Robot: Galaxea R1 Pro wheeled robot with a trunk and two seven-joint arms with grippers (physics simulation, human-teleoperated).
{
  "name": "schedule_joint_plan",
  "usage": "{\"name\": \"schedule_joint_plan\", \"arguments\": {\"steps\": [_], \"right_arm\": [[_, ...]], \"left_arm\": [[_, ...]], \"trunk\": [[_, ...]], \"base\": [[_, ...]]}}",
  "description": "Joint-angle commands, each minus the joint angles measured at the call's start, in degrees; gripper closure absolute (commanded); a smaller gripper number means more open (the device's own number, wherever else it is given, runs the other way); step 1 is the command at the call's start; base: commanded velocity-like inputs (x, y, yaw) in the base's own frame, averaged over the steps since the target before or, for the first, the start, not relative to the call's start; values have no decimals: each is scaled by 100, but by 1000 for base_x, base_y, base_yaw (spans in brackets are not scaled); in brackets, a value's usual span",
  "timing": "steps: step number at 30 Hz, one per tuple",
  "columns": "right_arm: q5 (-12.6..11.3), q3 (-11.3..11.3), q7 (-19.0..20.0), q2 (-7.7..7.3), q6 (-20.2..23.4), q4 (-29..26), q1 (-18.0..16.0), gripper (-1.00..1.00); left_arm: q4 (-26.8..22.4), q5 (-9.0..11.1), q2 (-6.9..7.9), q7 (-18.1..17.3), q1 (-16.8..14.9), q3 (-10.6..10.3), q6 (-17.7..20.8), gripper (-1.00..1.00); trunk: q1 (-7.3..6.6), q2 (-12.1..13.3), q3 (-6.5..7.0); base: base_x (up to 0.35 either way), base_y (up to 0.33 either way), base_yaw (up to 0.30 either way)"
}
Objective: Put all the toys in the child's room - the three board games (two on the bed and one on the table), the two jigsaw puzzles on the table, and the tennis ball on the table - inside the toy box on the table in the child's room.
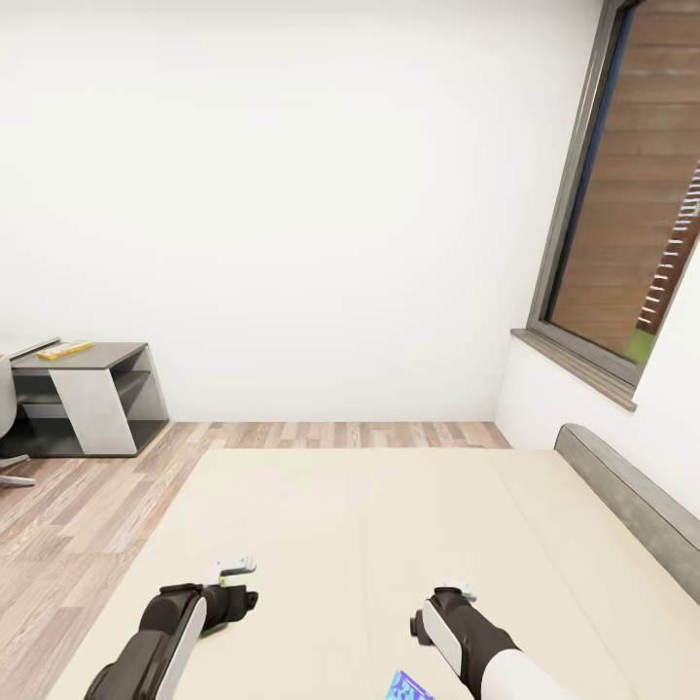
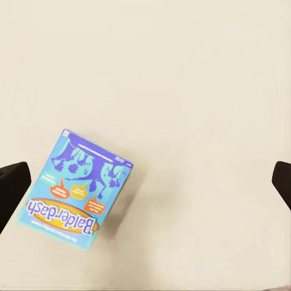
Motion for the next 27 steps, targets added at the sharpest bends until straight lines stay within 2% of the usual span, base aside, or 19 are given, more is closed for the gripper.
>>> {"name": "schedule_joint_plan", "arguments": {"steps": [1, 7, 12, 27], "right_arm": [[-58, 48, -39, -5, 55, -10, -4, -100], [-51, 56, -10, -9, 165, -44, -6, -100], [-49, 57, 84, -9, 191, -63, -2, -100], [-49, 65, 115, -6, 228, -75, -2, -100]], "left_arm": [[-45, 47, 1, 12, -4, 16, 98, -100], [-199, 45, 41, -18, -11, 93, 301, -100], [-234, 49, 64, -28, -23, 301, 347, -100], [-238, 61, 32, -15, -32, 364, 375, -100]], "trunk": [[2, -8, -10], [2, -8, -10], [2, -8, -10], [2, -8, -72]], "base": [[0, 0, 0], [0, 0, 0], [0, 0, 0], [0, 0, 0]]}}
